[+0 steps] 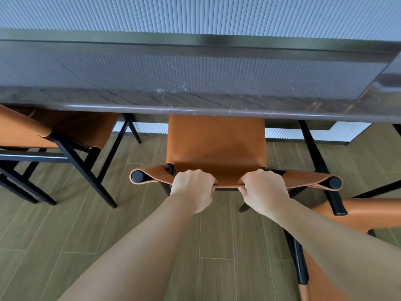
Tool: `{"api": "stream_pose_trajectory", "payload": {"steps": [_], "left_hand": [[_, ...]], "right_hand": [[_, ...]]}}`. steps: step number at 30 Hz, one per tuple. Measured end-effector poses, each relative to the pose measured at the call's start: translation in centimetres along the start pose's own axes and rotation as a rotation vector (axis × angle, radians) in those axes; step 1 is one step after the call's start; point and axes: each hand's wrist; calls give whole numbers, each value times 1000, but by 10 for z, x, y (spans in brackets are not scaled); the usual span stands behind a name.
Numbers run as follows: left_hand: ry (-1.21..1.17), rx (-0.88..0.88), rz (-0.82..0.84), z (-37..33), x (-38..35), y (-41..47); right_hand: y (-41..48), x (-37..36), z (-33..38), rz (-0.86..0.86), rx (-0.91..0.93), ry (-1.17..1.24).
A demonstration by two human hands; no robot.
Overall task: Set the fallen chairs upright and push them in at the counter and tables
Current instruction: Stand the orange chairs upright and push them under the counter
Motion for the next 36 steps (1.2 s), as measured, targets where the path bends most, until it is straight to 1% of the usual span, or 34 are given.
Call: {"api": "stream_pose_trajectory", "payload": {"steps": [5, 10, 17, 26, 36], "left_hand": [[9, -8, -9, 8, 13, 22], [13, -31, -28, 17, 24, 44], [17, -21, -10, 27, 40, 78], [1, 51, -10, 42, 53, 124], [-52, 77, 21, 42, 61, 129]], "right_hand": [[21, 12, -5, -12, -29, 15], [44, 24, -10, 11, -21, 59], [79, 33, -23, -32, -1, 33], [122, 55, -36, 23, 71, 97], [129, 63, -40, 68, 96, 97]]}}
Point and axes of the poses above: each hand's wrist, its own y-axis towards the middle knuckle, its own x-axis out of the back of the hand, z = x × y, and after that the axes turned 9 degrees about z, right-handed
